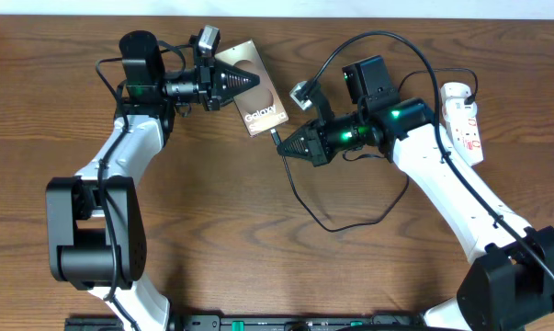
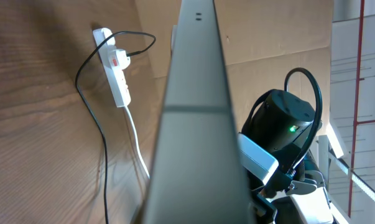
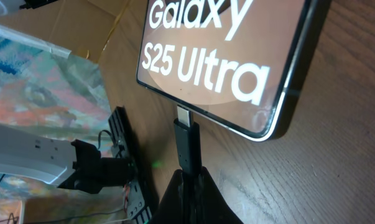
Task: Plug charger to phone and switch on socket
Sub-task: 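Push the connector up into the phone's port with the right gripper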
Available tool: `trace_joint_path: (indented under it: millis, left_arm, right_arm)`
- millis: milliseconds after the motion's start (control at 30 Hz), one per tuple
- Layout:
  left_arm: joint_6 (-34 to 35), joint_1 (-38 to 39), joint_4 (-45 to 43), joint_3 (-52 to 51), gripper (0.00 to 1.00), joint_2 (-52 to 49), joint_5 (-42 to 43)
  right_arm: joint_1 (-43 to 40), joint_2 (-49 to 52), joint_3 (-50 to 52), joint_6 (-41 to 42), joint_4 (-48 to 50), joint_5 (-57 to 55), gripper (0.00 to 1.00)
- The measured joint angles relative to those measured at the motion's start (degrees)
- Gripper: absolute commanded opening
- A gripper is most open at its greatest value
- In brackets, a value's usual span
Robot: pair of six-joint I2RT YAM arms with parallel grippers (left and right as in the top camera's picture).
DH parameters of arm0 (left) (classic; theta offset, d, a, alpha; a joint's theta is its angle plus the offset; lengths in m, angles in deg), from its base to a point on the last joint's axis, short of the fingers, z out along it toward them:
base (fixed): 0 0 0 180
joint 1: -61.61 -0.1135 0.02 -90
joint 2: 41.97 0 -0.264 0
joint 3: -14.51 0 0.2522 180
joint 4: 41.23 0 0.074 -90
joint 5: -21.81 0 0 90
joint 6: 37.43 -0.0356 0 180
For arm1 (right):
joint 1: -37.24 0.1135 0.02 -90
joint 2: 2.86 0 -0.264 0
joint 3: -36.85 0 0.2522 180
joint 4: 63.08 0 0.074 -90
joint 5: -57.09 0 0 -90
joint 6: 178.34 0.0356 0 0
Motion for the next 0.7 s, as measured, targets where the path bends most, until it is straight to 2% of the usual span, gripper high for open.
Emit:
trace_joint_path:
  millis: [700]
  left_arm:
    - [0.0, 0.0, 0.0, 0.0, 0.07, 0.0, 0.2]
  right_arm:
    - [0.7, 0.0, 0.0, 0.1, 0.1, -0.1, 0.01]
